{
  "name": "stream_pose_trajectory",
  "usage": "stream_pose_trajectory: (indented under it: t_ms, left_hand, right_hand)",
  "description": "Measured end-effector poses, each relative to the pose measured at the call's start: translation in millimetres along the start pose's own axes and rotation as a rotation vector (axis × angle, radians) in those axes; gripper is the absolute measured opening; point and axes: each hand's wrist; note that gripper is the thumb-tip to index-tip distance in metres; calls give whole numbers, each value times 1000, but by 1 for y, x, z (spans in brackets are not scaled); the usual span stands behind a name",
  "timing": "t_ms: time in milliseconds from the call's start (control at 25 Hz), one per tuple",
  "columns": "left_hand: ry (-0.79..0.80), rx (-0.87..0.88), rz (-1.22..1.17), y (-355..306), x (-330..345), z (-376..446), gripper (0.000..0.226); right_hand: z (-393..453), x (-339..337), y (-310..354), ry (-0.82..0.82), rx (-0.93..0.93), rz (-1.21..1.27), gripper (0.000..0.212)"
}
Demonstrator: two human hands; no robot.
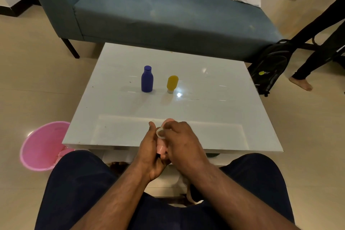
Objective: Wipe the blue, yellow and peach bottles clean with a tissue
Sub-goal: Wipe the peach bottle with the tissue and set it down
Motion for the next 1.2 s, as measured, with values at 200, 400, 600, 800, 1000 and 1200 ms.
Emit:
stream_pose_trajectory:
  t_ms: [200,400,600,800,1000,1200]
  left_hand:
    - [-23,-13,14,0,2,-1,66]
    - [-14,0,9,0,-1,2,70]
    - [-56,-17,17,0,5,-1,68]
    - [-14,-29,-25,0,-2,1,74]
    - [-37,-54,-33,-1,2,-1,61]
    - [-53,-42,-81,-2,2,0,61]
  right_hand:
    - [18,-9,-27,-82,54,4,37]
    - [-1,-3,-1,9,-31,11,35]
    - [22,-11,-30,-97,198,53,33]
    - [-10,-7,-2,-29,-11,58,37]
    - [17,-7,-30,-131,185,183,26]
    - [-15,-1,-9,-76,83,170,31]
Point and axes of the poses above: each hand's wrist, its own z-axis towards the middle knuckle, its own x-axis out of the palm, y = z × x, and after that the axes turned 6 degrees about -z, right-handed
